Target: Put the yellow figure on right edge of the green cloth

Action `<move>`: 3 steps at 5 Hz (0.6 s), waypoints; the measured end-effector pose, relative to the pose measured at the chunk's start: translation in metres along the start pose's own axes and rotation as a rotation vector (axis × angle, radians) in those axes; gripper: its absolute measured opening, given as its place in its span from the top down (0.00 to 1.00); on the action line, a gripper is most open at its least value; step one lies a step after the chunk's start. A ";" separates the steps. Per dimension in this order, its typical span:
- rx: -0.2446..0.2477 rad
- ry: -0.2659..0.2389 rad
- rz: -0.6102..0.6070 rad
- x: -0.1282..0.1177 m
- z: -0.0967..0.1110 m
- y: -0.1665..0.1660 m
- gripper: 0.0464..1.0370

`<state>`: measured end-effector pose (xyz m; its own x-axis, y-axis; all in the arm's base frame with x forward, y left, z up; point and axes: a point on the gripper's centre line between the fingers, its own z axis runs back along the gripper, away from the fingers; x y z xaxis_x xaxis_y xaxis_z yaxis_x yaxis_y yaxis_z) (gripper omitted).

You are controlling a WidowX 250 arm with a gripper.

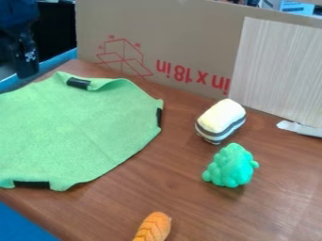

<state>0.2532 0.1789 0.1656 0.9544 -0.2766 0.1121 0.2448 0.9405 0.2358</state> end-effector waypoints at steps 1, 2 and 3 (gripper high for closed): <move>-0.024 0.012 -0.003 0.000 -0.009 -0.004 0.04; -0.112 0.002 -0.047 0.008 -0.031 -0.049 0.04; -0.176 -0.049 -0.088 0.003 -0.027 -0.102 0.04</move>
<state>0.2359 0.0877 0.1159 0.9196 -0.3645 0.1463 0.3571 0.9310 0.0749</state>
